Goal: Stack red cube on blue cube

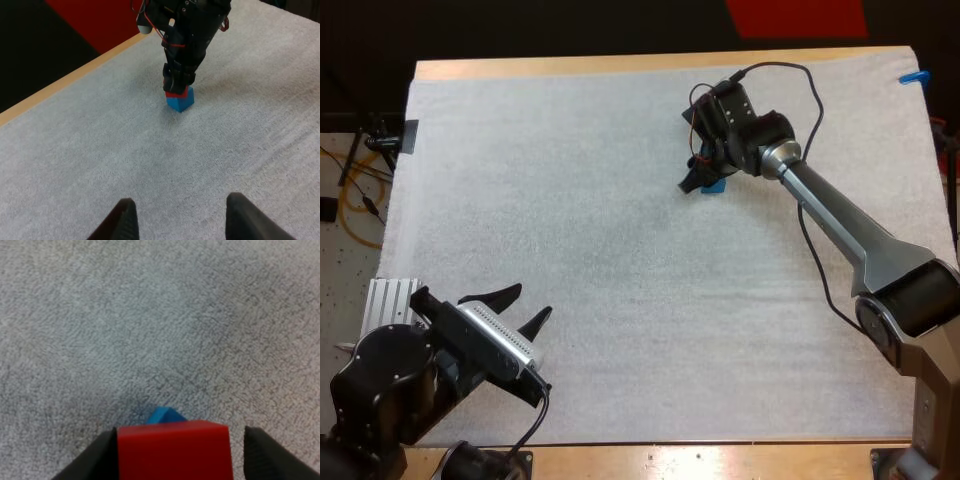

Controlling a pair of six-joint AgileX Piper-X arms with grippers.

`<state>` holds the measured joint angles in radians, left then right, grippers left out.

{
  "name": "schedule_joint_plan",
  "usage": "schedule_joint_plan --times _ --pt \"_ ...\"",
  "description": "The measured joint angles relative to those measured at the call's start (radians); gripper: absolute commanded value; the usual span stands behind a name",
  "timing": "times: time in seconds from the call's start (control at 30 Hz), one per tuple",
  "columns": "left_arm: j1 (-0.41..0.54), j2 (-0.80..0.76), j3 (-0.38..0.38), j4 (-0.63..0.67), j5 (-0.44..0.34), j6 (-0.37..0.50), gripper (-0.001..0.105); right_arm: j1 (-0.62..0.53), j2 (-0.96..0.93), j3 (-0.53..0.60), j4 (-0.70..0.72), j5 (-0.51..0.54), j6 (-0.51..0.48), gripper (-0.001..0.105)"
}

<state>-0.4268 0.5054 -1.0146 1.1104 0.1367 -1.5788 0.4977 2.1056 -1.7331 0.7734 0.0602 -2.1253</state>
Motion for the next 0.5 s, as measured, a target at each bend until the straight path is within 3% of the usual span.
schedule_joint_plan --times 0.5 --pt "0.0 0.0 0.0 0.0 0.0 0.0 0.041 0.0 -0.068 0.0 -0.006 0.011 0.023 0.054"
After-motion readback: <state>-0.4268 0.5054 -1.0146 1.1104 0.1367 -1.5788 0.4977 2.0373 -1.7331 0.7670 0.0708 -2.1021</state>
